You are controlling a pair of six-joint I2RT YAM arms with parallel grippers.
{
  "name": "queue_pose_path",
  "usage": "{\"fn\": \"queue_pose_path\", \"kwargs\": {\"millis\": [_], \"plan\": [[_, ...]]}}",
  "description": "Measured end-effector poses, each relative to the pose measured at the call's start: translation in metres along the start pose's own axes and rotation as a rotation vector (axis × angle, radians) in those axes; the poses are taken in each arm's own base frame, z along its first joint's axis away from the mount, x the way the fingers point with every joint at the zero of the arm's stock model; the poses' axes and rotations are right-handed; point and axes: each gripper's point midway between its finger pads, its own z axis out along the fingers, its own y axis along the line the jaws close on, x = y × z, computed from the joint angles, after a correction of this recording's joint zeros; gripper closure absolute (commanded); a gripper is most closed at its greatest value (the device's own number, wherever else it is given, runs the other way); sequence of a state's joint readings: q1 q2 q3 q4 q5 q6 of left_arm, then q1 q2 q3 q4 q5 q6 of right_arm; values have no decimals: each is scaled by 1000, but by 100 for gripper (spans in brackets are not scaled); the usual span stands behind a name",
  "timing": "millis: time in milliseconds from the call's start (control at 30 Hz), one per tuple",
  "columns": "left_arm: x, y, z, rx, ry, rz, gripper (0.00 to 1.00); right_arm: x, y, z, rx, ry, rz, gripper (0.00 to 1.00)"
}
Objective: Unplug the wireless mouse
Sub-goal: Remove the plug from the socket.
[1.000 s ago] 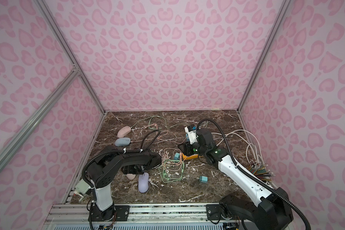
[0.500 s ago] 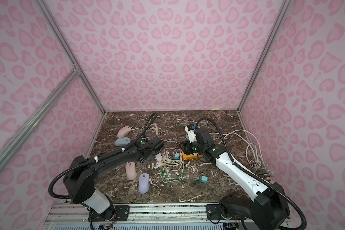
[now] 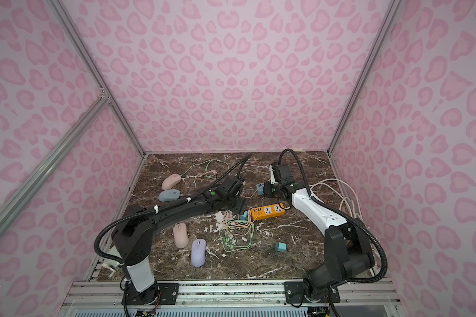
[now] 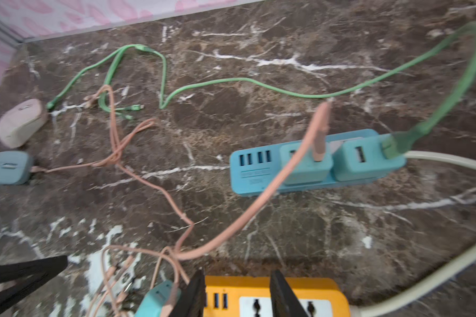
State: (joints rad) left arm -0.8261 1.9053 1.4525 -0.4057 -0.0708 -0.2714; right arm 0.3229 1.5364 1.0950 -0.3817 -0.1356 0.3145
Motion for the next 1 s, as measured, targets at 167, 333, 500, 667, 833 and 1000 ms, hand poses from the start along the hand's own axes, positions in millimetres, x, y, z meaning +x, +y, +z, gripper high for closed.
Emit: {"fn": "queue_pose_path", "kwargs": {"millis": [167, 333, 500, 667, 833, 1000], "plan": [[-37, -11, 46, 69, -34, 17, 31, -4, -16, 4, 86, -12, 2, 61], [-54, -13, 85, 87, -30, 24, 32, 1, -31, 16, 141, 12, 4, 55], [-70, -22, 101, 121, -54, 36, 32, -1, -38, 32, 170, 31, -19, 41], [-66, -24, 115, 131, -24, 41, 38, -18, -37, 41, 177, -17, -44, 42], [-63, -24, 120, 130, -10, 48, 48, -29, -35, 52, 174, -43, -63, 45], [-56, -23, 126, 129, 8, 52, 51, -35, -34, 59, 168, -64, -69, 48]]}}
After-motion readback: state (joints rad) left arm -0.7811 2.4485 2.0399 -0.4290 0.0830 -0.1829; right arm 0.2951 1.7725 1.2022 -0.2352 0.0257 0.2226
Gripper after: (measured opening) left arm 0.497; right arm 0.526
